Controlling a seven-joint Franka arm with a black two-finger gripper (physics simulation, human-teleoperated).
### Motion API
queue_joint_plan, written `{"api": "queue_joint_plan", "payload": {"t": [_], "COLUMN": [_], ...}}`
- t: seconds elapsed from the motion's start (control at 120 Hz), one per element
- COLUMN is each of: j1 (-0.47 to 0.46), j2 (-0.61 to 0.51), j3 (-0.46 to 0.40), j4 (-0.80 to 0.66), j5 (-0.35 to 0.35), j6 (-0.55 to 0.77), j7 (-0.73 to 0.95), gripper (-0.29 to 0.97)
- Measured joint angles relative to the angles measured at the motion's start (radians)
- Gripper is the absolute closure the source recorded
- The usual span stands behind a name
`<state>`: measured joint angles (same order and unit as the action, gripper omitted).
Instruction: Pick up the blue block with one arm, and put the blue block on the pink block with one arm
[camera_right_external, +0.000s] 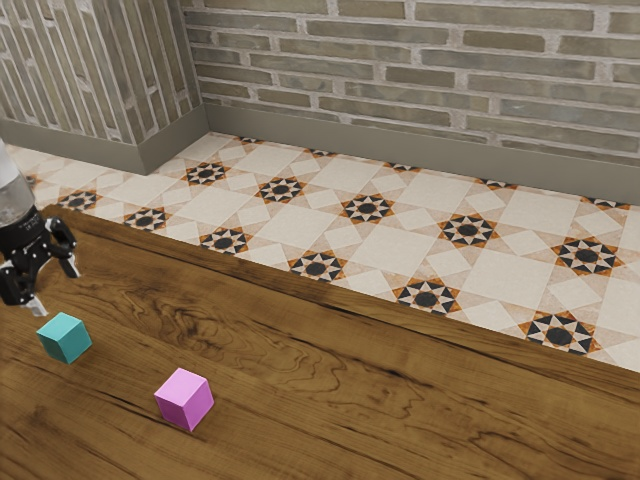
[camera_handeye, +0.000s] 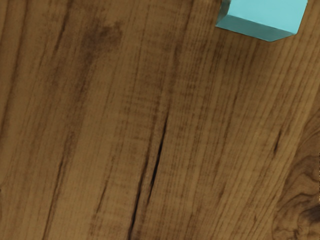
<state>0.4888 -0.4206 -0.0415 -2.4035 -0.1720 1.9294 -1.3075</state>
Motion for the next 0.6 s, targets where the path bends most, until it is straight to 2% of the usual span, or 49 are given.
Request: {"api": "queue_joint_plan", "payload": {"t": [0.167,0.325,0.408,0.533,0.6], "j1": [0.023,0.075,0.101,0.087,0.089], "j2": [0.015,0.091,0.114,0.117,0.111], "j3": [0.022,0.026,0.028,0.028,0.029], "j4": [-0.031,-0.033,-0.035,-0.039,-0.086], "j5": [-0.001,-0.008,-0.01,-0.005,-0.008], "j6": [0.091,0.157,0.181,0.202,0.231], "j7": [0.027,0.084,0.145,0.251,0.3], "gripper": [0.0,0.0,0.0,0.0,0.0]}}
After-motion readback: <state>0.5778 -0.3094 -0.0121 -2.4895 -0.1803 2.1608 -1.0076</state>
